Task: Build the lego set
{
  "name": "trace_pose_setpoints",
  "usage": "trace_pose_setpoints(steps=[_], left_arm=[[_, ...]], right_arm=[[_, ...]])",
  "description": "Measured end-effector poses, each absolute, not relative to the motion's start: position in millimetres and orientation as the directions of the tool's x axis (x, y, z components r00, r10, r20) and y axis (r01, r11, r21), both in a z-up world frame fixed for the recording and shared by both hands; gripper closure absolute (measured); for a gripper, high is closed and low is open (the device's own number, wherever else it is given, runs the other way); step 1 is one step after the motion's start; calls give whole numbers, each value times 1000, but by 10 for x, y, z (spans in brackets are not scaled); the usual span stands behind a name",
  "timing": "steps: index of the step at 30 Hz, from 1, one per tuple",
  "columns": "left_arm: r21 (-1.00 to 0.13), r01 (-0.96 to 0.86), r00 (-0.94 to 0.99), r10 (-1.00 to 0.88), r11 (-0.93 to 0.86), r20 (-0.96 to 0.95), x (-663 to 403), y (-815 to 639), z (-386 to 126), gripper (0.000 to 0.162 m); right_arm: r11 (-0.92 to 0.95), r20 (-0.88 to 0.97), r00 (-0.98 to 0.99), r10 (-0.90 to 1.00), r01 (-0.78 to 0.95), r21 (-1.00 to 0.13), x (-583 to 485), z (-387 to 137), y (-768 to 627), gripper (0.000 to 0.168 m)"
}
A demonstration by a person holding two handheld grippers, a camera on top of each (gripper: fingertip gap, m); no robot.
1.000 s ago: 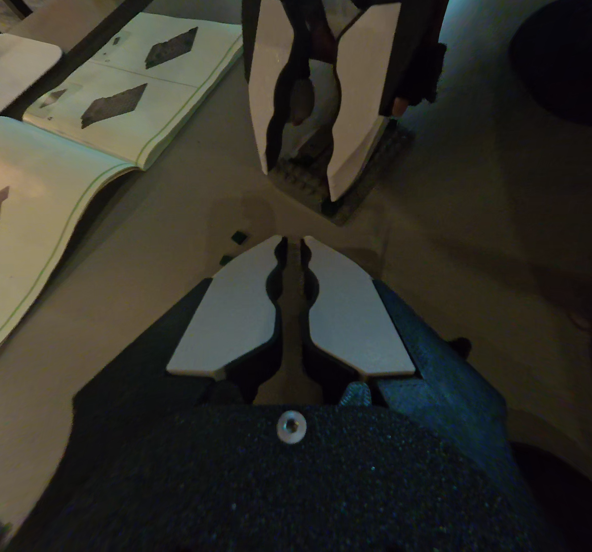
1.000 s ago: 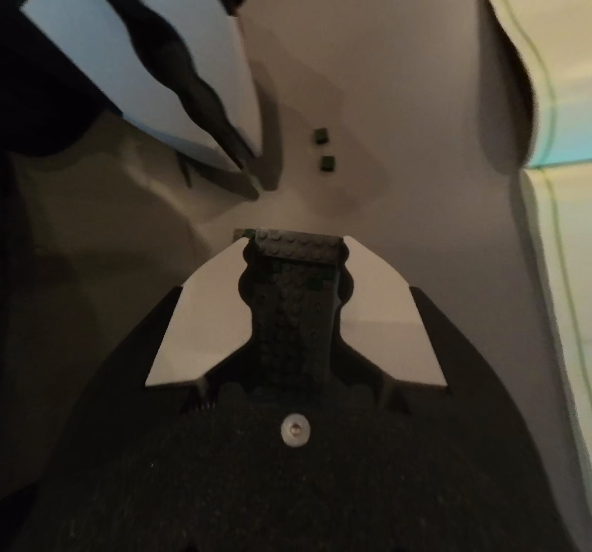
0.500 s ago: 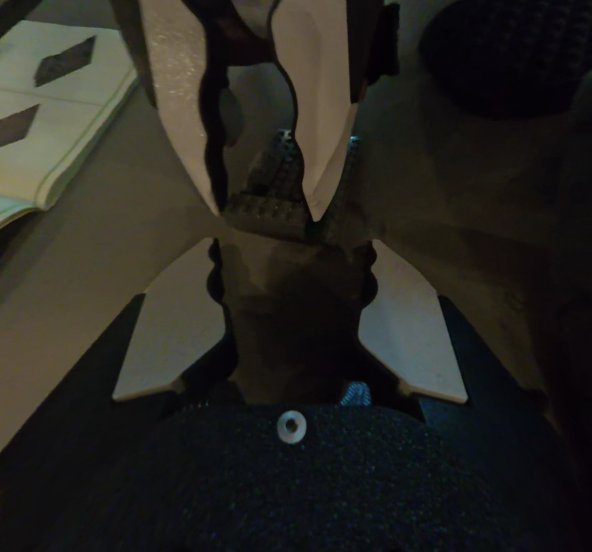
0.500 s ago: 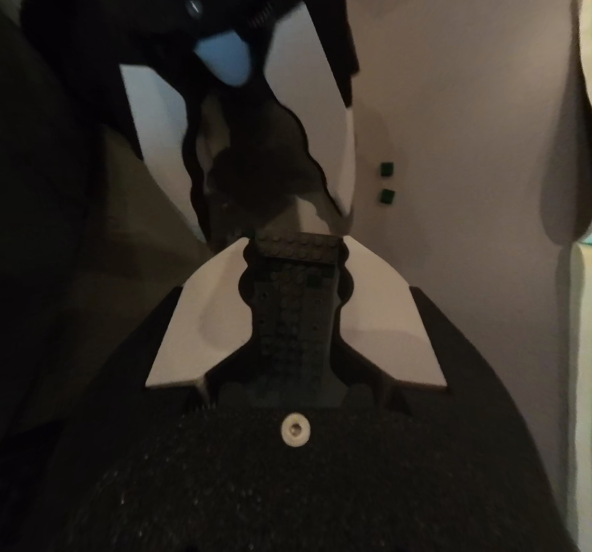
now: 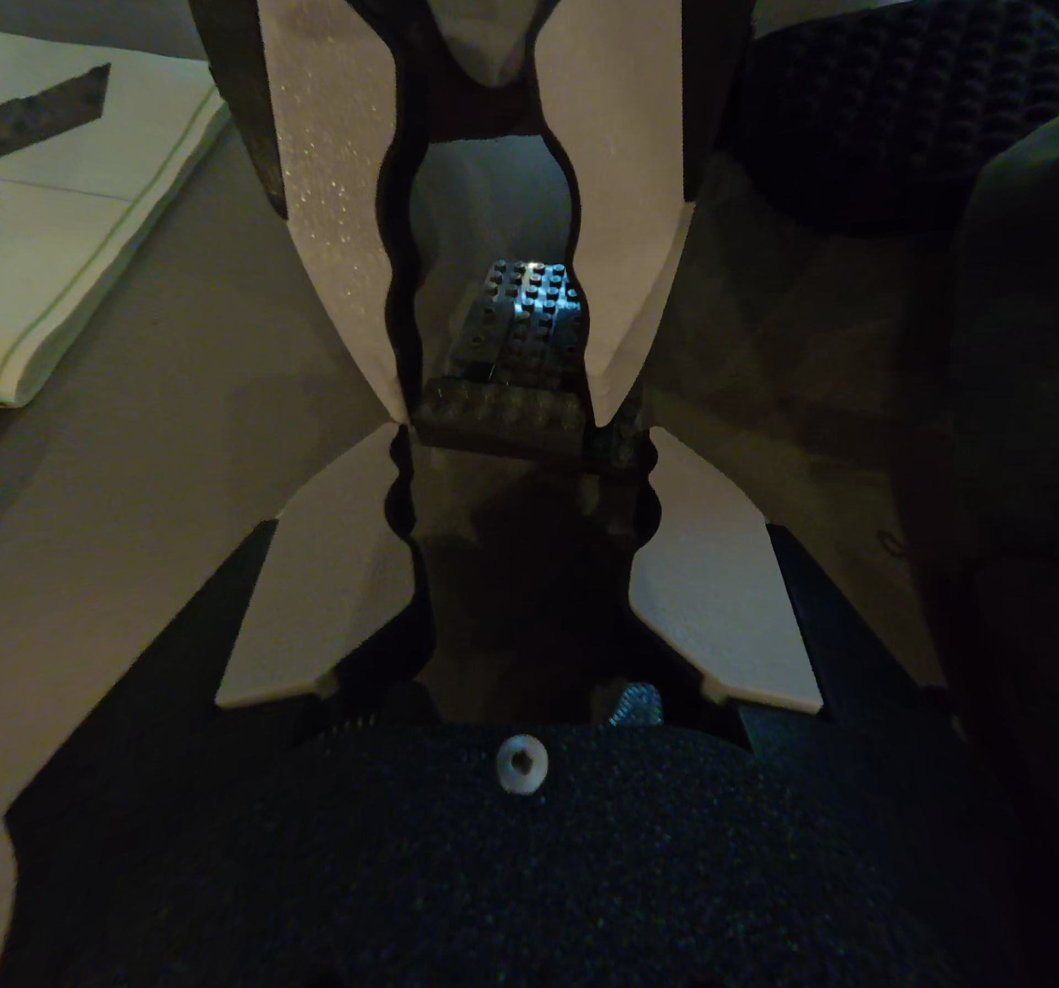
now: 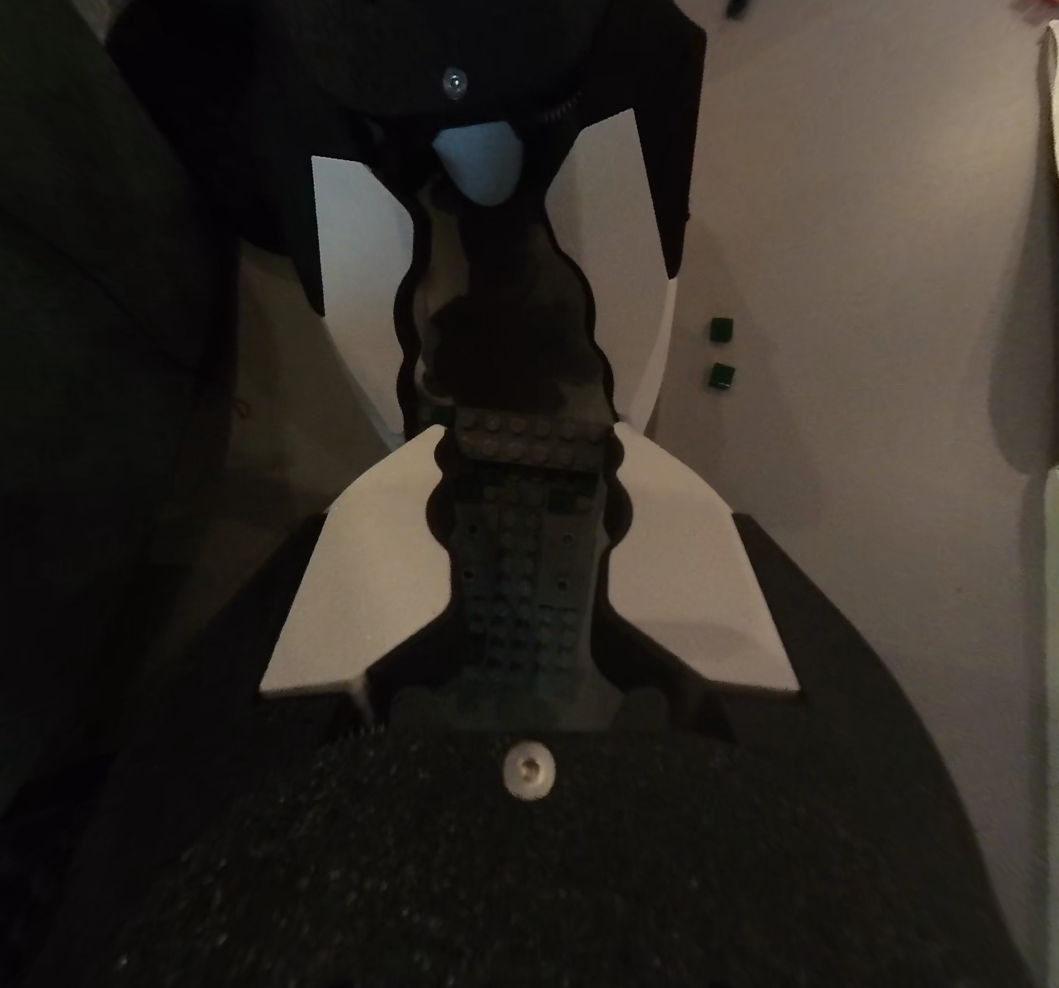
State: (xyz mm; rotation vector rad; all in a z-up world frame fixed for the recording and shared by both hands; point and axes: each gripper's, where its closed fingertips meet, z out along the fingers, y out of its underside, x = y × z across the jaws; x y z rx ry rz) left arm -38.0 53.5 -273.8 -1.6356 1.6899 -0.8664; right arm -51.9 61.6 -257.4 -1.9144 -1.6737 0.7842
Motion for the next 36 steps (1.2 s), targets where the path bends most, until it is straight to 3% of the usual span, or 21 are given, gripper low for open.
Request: trace_pose_setpoints(steps=[12,20,27,36], left_arm=[[-788,-615,-37,-999,13,12,-409,526,-2788,90],[-781,-625,-26,-1000,7,12,-429,541,-2808,90],[-775,-631,-22,-1000,9,6,-432,545,-2819,90],[-779,-626,-12,-1000,15,-10,-431,558,-2810,90]], right_arm=[[-185,-166,93,982,662,-726,-541,-2581,607,117],[-265,-241,121,963,585,-766,-426,-2373,691,107],[-272,-99,296,950,631,-727,239,-2367,769,98],[-250,-17,327,945,688,-681,241,-2751,372,84]])
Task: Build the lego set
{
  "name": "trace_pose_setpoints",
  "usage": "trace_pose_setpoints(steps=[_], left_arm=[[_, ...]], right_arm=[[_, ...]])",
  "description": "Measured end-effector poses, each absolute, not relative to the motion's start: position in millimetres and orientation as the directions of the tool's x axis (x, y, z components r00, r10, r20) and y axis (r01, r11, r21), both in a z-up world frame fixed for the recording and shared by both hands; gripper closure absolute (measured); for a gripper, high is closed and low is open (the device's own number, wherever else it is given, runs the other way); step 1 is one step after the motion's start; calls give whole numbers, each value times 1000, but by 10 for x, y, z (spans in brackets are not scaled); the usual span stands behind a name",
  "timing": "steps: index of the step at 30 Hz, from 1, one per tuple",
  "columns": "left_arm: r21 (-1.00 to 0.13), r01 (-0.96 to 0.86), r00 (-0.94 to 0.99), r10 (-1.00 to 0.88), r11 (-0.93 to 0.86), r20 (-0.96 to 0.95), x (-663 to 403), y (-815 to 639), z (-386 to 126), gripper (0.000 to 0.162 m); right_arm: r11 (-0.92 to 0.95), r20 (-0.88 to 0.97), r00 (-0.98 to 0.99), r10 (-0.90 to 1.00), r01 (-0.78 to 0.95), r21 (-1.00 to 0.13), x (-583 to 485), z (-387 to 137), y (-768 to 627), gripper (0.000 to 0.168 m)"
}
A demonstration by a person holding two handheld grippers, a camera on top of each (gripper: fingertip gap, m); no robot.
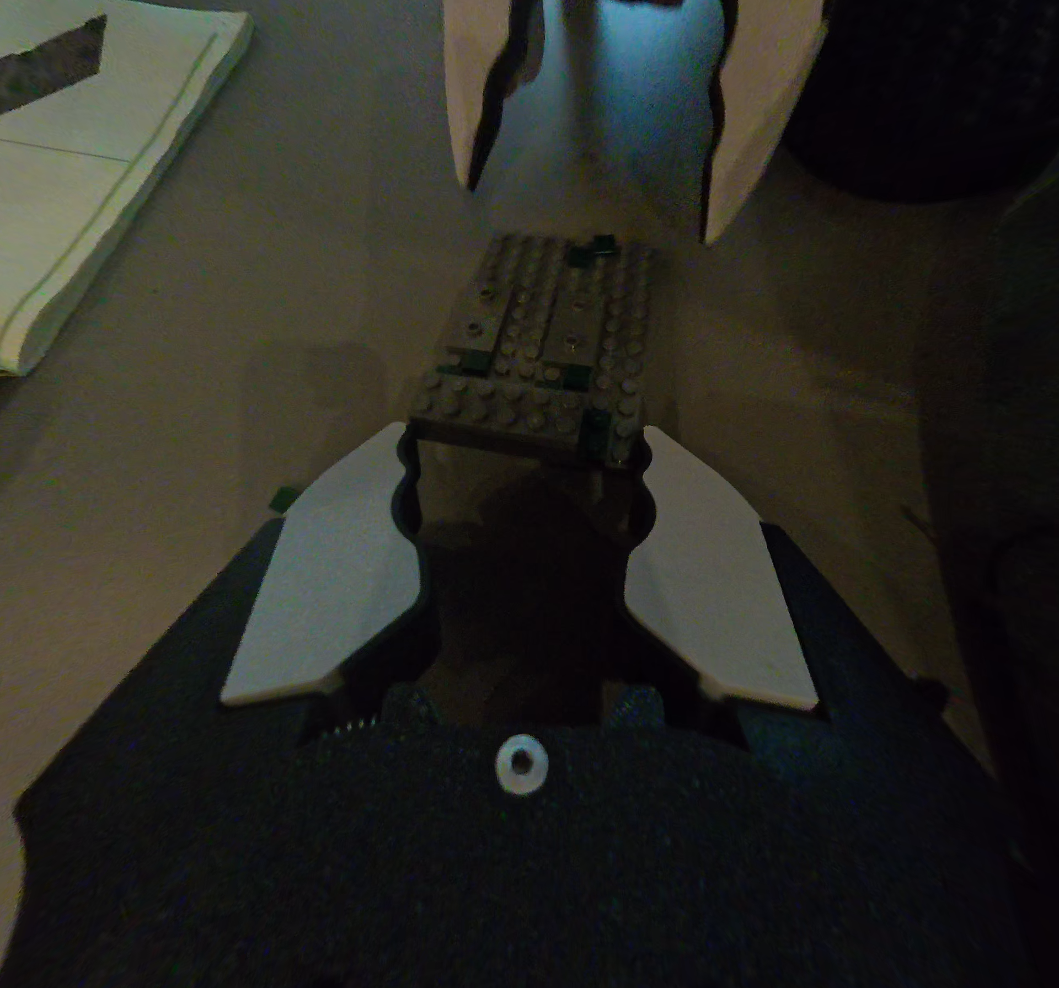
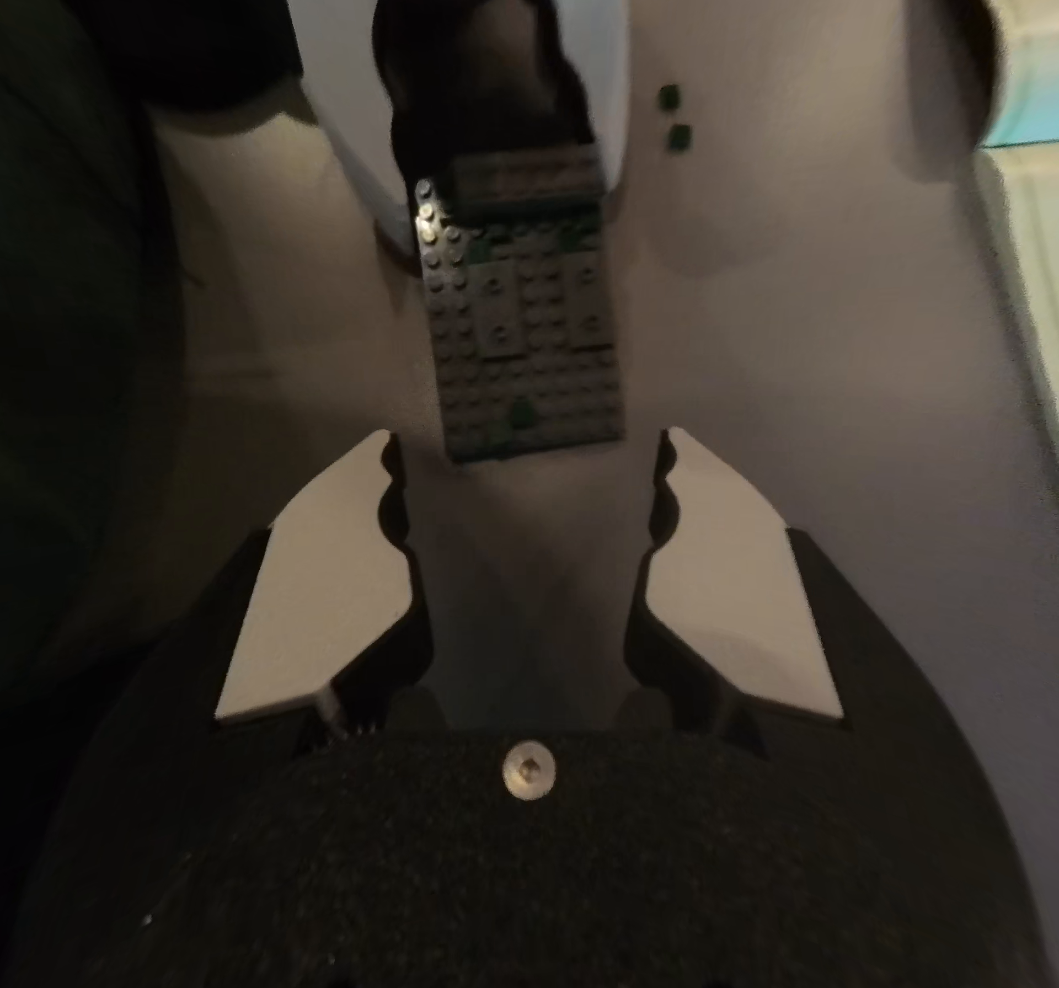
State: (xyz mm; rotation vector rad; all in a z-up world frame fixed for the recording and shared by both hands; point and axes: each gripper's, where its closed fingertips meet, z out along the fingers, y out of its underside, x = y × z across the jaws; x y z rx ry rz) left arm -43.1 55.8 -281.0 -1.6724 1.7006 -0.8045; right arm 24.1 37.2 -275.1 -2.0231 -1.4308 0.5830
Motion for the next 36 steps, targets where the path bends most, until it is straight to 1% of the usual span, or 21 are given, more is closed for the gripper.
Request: trace_pose_setpoints(steps=[3,6,8,12,13,23,27,32,36], left_arm=[[-785,-619,-15,-1000,22,-16,-431,553,-2795,91],[-791,-611,-19,-999,34,-29,-432,545,-2781,91],[-790,-612,-18,-999,36,-31,-433,546,-2782,91],[-796,-604,-8,-999,34,-36,-435,558,-2766,91],[-799,-600,-7,-999,30,-32,-436,562,-2759,91],[-784,-620,-26,-999,32,-20,-447,532,-2795,89],[-763,-646,-49,-999,31,0,-447,498,-2844,81],[-752,-657,-69,-997,61,-20,-439,490,-2866,85],[-745,-662,-104,-994,84,-20,-461,452,-2871,83]], right_arm=[[-230,-4,312,950,694,-682,170,-2826,390,80],[-209,-5,279,960,708,-675,104,-2882,405,81],[-200,-14,261,965,705,-680,59,-2891,411,84],[-196,-15,255,967,702,-684,30,-2880,447,99],[-196,-16,254,967,702,-685,27,-2879,446,100],[-203,-30,250,968,703,-682,32,-2871,412,101],[-190,-26,241,970,690,-698,4,-2876,389,101],[-190,-30,239,970,683,-705,-2,-2876,387,101],[-189,-30,238,971,682,-706,1,-2879,383,101]])
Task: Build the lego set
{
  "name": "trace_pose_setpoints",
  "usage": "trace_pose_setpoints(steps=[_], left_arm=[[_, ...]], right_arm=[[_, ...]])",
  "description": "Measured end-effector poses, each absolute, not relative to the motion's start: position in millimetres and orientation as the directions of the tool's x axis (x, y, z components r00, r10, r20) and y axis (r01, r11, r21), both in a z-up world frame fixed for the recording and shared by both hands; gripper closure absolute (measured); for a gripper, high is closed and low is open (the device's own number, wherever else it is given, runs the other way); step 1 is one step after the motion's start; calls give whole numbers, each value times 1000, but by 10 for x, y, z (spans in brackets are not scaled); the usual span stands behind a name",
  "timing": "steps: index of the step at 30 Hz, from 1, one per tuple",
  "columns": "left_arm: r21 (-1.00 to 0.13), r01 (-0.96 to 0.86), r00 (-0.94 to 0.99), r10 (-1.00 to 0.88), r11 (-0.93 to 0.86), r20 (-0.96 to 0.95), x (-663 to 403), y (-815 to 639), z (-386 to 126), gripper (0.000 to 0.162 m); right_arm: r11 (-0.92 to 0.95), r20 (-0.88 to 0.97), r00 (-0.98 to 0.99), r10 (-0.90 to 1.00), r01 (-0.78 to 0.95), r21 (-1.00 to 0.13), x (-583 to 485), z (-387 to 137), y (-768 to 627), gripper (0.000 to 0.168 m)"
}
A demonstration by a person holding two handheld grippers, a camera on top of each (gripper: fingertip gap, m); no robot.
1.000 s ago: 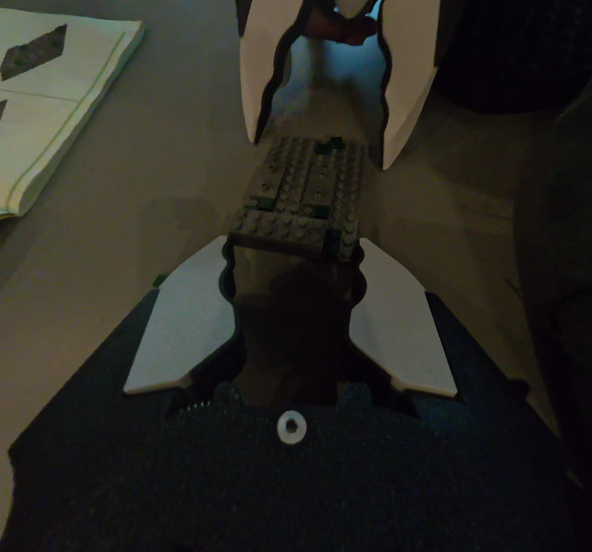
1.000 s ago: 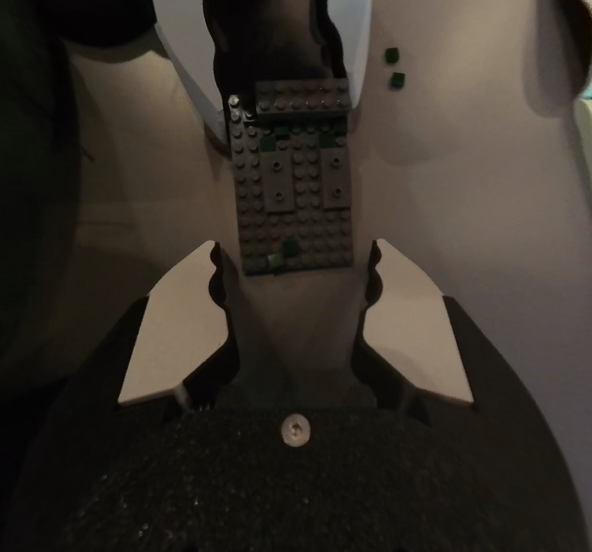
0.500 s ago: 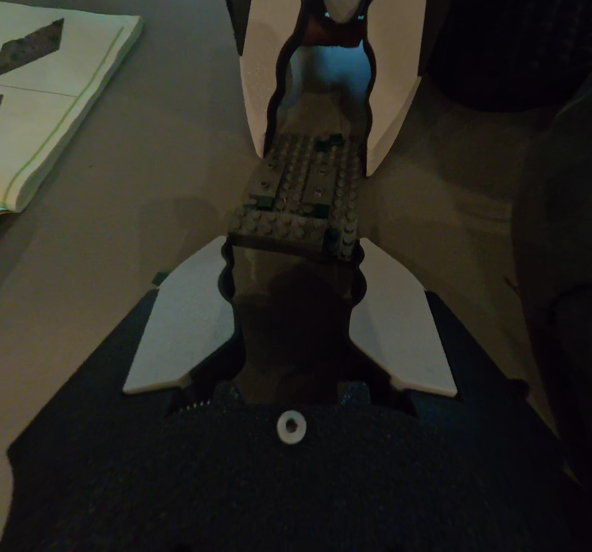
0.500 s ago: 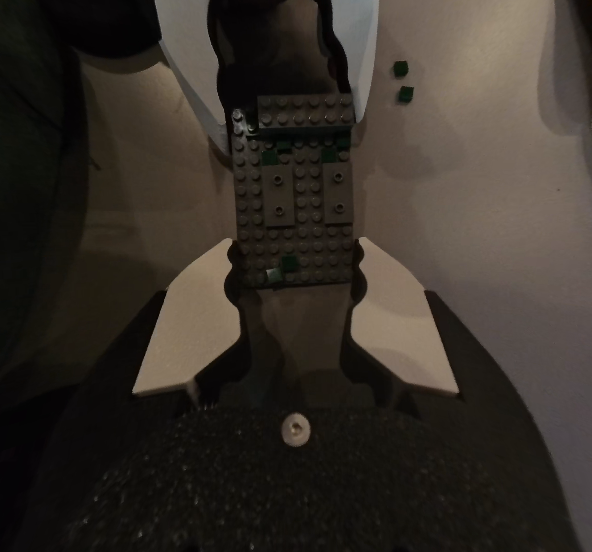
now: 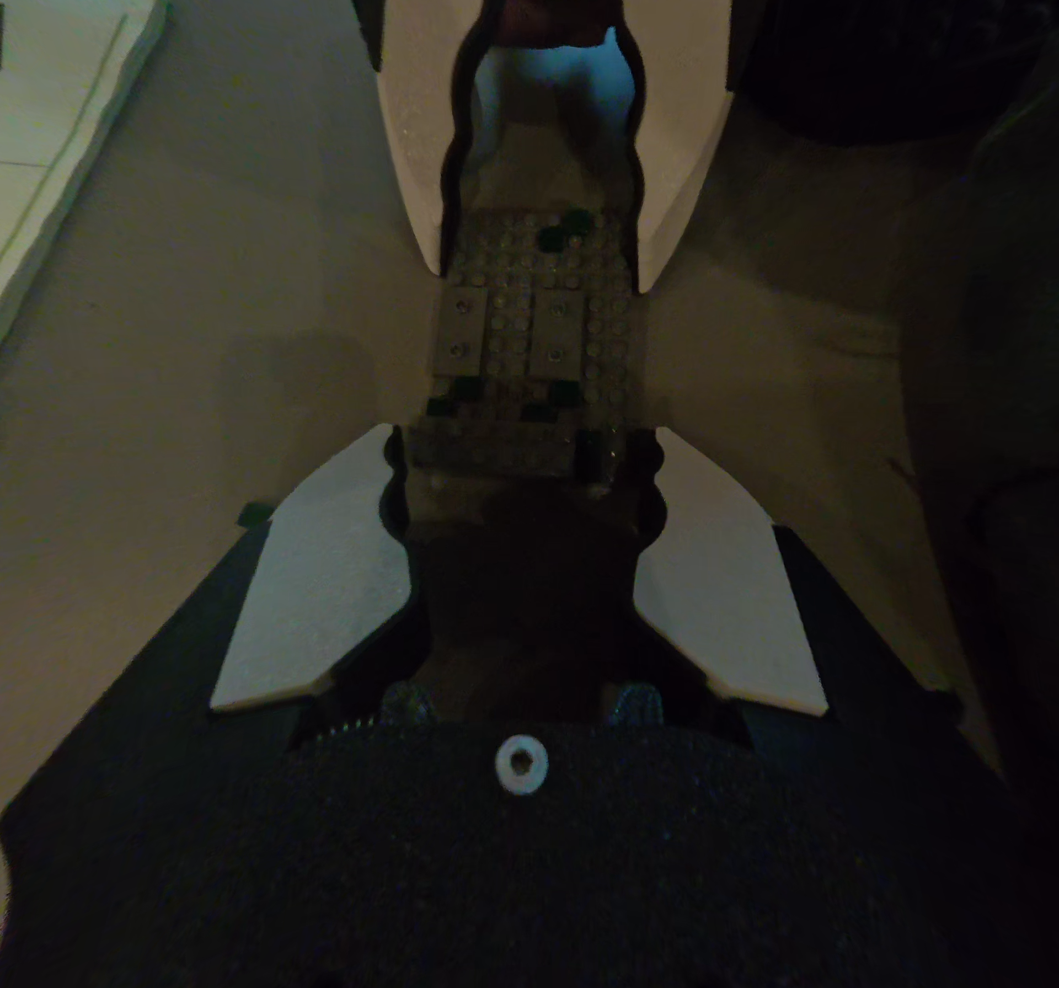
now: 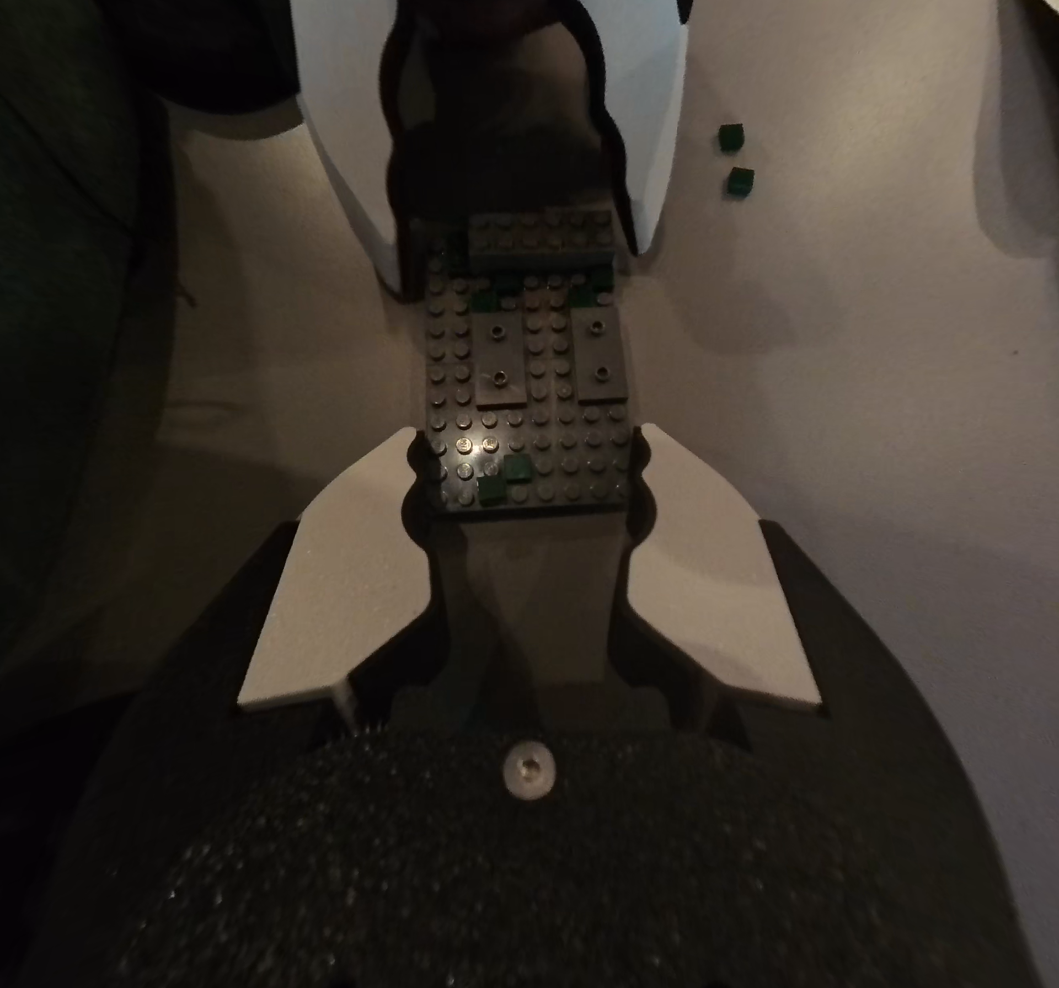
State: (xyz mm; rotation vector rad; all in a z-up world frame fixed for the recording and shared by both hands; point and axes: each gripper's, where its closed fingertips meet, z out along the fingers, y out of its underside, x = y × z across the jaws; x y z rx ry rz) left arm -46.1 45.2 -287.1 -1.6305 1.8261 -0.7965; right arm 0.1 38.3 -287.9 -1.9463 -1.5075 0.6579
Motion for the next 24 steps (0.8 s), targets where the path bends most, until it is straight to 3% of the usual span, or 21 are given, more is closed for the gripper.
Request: trace_pose_setpoints(steps=[12,24], left_arm=[[-717,-687,-147,-989,117,-20,-459,465,-2868,93],[-791,-597,-151,-987,132,-51,-434,483,-2660,94]], right_arm=[[-180,-15,245,969,669,-722,8,-2859,379,101],[-157,8,250,968,629,-761,14,-2635,397,101]])
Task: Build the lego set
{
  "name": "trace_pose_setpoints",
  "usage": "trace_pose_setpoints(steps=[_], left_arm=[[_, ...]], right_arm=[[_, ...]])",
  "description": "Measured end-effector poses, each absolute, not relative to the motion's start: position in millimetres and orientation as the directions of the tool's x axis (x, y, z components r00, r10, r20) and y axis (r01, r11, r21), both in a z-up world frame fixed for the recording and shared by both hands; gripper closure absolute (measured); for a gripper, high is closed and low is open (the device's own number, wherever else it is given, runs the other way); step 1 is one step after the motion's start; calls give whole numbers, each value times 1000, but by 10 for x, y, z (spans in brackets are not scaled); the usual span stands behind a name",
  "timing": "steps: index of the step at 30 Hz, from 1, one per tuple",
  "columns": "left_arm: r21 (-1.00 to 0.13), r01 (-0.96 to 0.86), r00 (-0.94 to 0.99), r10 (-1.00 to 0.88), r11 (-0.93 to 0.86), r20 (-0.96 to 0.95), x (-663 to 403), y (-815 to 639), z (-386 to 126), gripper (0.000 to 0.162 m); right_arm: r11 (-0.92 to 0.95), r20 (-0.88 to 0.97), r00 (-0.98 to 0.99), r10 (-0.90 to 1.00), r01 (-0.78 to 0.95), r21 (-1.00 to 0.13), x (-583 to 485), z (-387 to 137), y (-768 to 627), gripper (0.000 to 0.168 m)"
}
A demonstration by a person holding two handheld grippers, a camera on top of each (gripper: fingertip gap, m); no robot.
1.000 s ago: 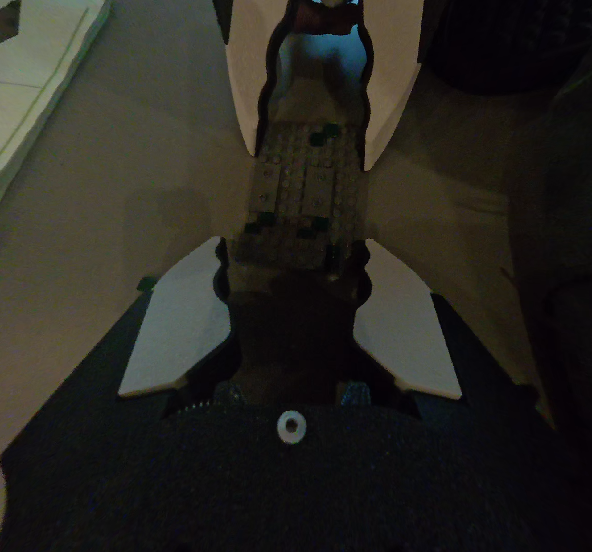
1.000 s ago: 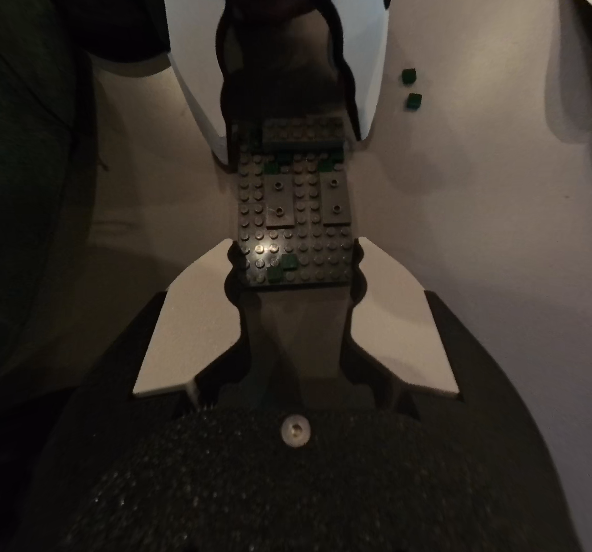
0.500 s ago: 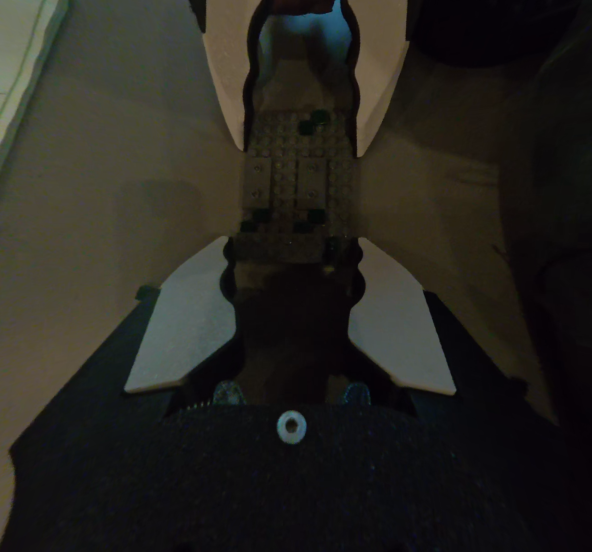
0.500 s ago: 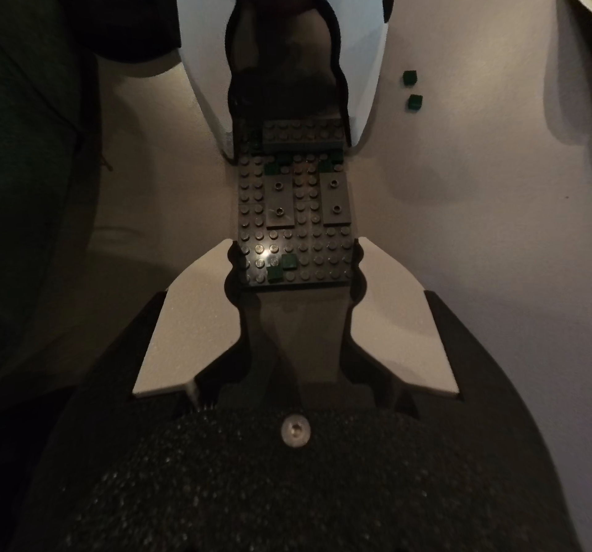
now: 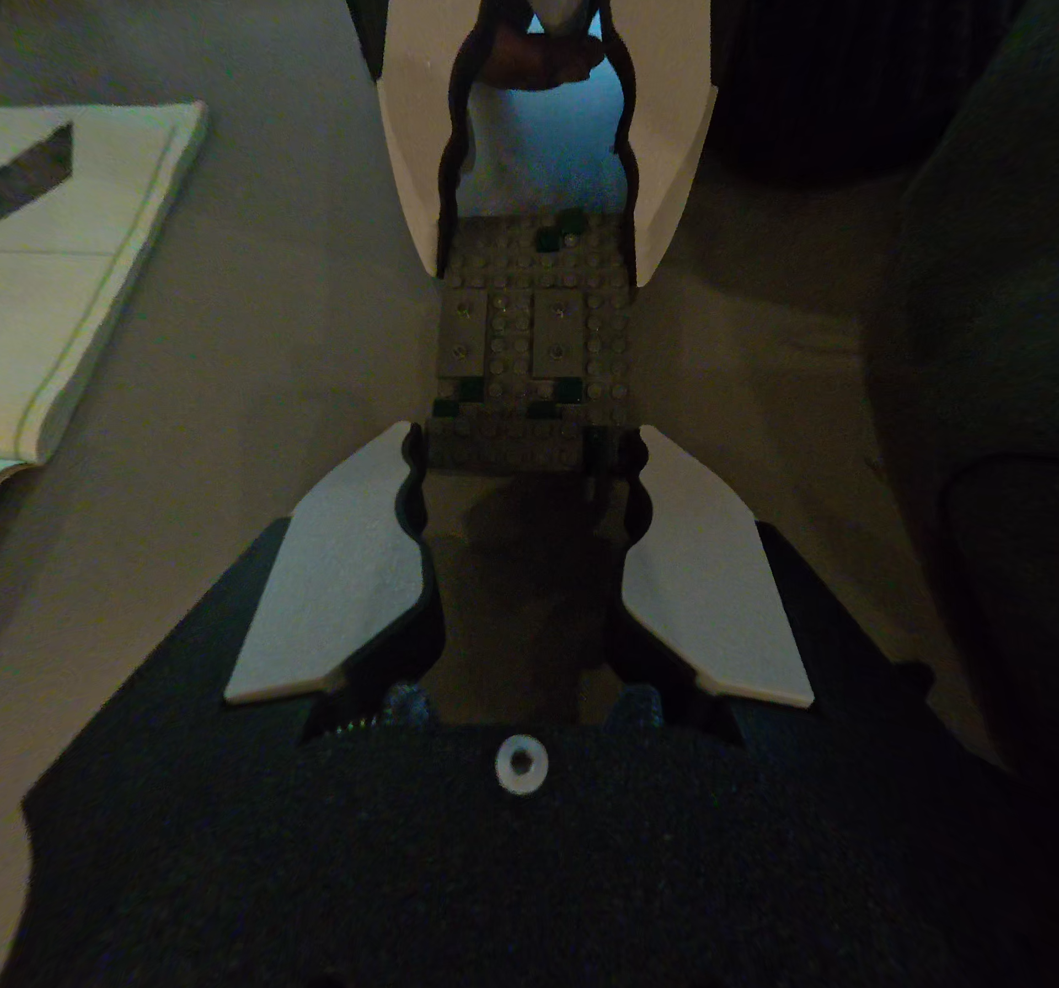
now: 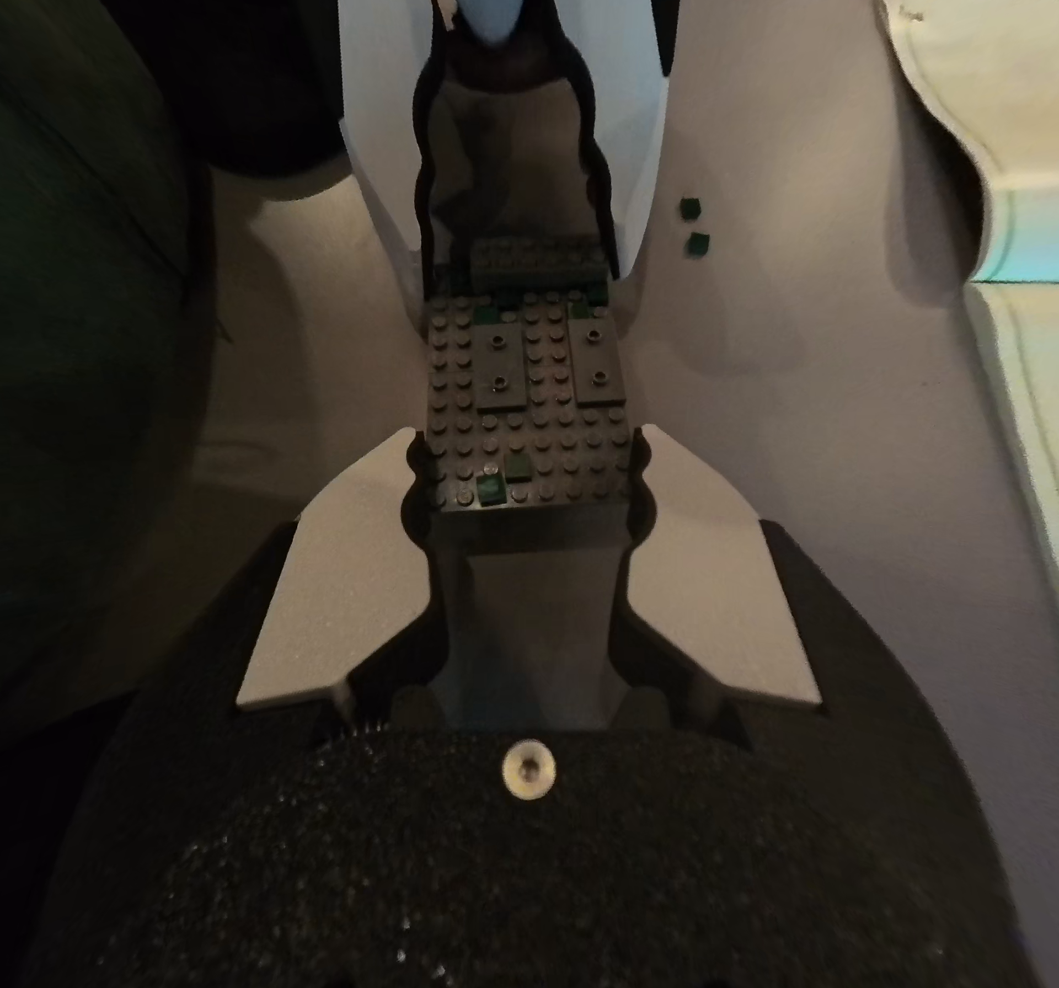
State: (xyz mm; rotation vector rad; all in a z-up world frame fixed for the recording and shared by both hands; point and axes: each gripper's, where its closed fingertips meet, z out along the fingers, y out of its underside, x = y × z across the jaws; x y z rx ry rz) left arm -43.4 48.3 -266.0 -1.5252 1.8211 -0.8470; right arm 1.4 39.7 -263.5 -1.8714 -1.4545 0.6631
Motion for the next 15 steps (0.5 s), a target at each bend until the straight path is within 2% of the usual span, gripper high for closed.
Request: trace_pose_setpoints(steps=[10,12,15], left_arm=[[-831,-537,-139,-987,148,-86,-430,456,-2544,94],[-834,-529,-130,-986,156,-102,-433,469,-2512,94],[-843,-512,-117,-986,165,-122,-443,481,-2428,94]], right_arm=[[-219,-54,303,952,544,-810,69,-2376,370,88],[-305,-147,340,929,474,-826,136,-2287,359,86],[-518,-395,389,832,293,-804,279,-2179,343,93]])
